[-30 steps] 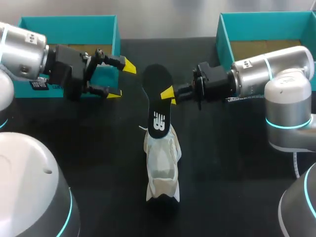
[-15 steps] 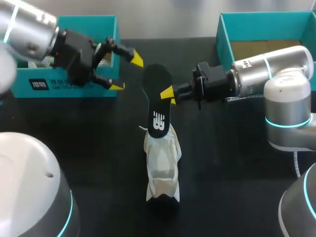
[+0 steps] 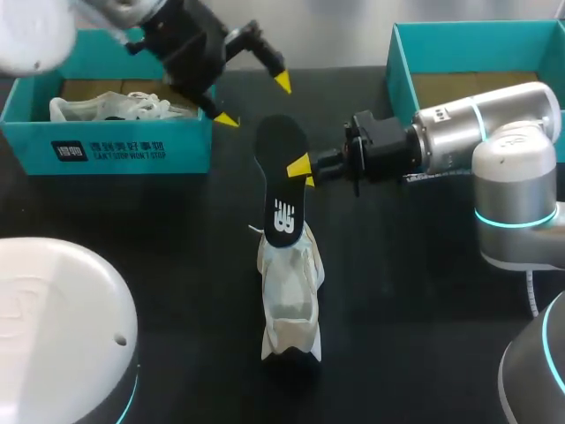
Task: Take the shoe out of the shoebox, open the shoe tongue, remove and reinsert the insole, then place the shoe into the shoebox
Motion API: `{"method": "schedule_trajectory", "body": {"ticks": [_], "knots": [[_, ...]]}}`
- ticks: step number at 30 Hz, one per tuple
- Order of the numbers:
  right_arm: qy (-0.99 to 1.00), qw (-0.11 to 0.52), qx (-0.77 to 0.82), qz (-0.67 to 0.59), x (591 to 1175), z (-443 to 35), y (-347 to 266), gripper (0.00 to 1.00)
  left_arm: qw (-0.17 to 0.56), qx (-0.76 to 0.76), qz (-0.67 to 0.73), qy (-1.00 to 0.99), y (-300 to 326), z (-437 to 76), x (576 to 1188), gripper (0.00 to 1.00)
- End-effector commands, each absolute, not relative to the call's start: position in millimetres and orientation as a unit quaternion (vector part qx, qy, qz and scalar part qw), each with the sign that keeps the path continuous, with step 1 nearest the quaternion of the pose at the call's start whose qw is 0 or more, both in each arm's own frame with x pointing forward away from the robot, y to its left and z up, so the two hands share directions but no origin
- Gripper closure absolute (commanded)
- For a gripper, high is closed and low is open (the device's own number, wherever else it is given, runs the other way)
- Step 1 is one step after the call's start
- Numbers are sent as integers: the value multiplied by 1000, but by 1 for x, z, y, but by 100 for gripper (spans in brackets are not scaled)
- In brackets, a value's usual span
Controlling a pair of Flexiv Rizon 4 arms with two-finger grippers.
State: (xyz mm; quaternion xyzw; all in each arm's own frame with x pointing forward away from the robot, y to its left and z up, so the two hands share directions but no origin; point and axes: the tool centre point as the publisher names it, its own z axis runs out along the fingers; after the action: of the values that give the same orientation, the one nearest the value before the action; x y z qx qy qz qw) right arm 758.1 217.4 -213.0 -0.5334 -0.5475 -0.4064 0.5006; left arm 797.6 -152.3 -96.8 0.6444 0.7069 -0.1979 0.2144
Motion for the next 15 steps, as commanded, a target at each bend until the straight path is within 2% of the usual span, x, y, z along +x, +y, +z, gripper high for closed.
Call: {"method": "schedule_trajectory", "body": {"ticks": [1, 15], "knots": [[-547, 500, -534, -406, 758, -213, 219, 100, 129, 659, -107, 733, -168, -94, 797, 0], [-547, 500, -534, -406, 758, -213, 219, 100, 109, 664, -78, 736, -176, -95, 800, 0]]}}
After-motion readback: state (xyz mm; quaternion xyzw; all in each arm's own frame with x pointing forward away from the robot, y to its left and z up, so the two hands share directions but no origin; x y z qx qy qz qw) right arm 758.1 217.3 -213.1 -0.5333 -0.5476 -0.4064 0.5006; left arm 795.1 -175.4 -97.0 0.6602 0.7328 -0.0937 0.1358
